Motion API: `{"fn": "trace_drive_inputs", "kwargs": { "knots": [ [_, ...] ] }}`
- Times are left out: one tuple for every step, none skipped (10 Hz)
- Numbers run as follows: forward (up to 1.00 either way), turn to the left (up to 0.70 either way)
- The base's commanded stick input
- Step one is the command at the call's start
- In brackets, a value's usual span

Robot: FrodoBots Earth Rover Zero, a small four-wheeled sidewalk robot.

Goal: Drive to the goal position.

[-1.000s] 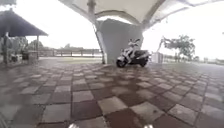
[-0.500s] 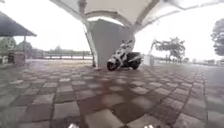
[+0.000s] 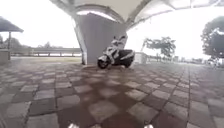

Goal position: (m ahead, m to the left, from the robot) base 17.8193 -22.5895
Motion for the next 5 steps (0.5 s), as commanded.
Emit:
{"fn": "trace_drive_inputs", "kwargs": {
  "knots": [
    [0.67,-0.34],
    [0.67,-0.34],
    [0.67,-0.34],
    [0.67,-0.34],
    [0.67,-0.34]
  ]
}}
